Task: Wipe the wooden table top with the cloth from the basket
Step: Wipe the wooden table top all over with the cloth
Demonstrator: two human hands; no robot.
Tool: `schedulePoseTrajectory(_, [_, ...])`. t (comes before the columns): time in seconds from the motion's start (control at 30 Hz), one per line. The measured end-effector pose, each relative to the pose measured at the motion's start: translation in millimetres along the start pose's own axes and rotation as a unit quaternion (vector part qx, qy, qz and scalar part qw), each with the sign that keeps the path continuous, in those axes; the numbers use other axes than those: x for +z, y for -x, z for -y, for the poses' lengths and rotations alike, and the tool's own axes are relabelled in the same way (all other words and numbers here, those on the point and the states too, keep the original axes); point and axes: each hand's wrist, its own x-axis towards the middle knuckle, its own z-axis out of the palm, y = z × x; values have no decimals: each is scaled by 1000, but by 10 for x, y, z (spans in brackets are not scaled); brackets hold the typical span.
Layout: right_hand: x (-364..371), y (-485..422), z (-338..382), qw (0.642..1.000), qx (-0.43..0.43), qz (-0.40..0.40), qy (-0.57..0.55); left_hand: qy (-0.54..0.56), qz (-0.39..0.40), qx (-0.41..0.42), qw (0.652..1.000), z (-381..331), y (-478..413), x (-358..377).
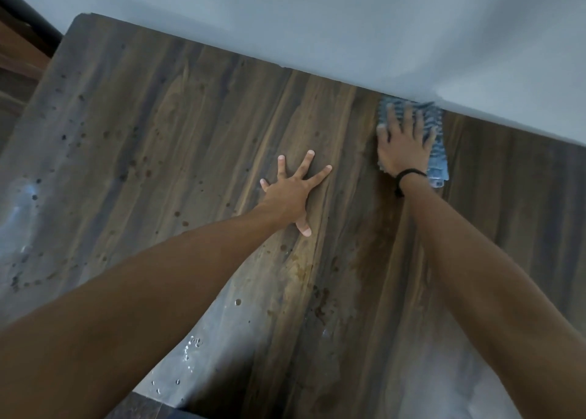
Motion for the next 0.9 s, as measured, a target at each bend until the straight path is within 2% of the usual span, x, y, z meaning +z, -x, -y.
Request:
schedulePoseTrajectory(0.07, [81,235,-83,994,-100,7,38,2,-2,1,1000,3,-3,12])
schedulePoseTrajectory(0.1, [78,317,-166,994,-107,2,37,5,-3,1,1000,8,-5,14])
schedulePoseTrajectory(0.2, [82,541,-249,998,57,-27,-29,11,-5,1,1000,8,6,18])
schedulePoseTrajectory(0.23, [151,676,-183,997,62,-28,-28,9,-7,0,1000,9,11,21])
schedulePoseTrajectory(0.33, [334,1124,-152,997,-67,-13,31,5,-9,-1,1000,-12,15,21])
schedulePoseTrajectory(0.37, [341,1181,-210,997,-69,-19,29,7,-10,0,1000,-11,13,22])
schedulePoseTrajectory(0.47, [367,1228,-156,996,69,-37,-31,10,-6,-4,1000,-7,15,27])
schedulePoseTrajectory(0.5, [431,1303,-59,997,64,-34,-20,7,-6,-5,1000,-7,19,31])
schedulePoseTrajectory(0.6, [576,1596,-22,997,-63,-27,34,11,-9,0,1000,-9,21,42])
schedulePoseTrajectory(0.63, [571,1633,-72,998,-48,-34,26,13,-9,0,1000,3,20,35])
schedulePoseTrajectory(0.7, [580,1756,-69,997,65,-46,-24,14,-2,-3,1000,8,30,27])
schedulePoseTrajectory(0.73, [626,1878,-8,995,86,-43,-27,11,-4,-3,1000,7,36,27])
schedulePoseTrajectory(0.77, [699,2064,60,998,58,-35,-5,6,-6,-3,1000,0,50,29])
schedulePoseTrajectory(0.83, [781,2407,58,998,-56,-7,38,3,-7,4,1000,-8,63,18])
schedulePoseTrajectory(0.87, [790,2496,8,996,-78,-6,42,7,-9,7,1000,-1,64,15])
schedulePoseTrajectory(0.9, [798,2533,-31,998,-53,-18,39,11,-9,9,1000,4,67,18])
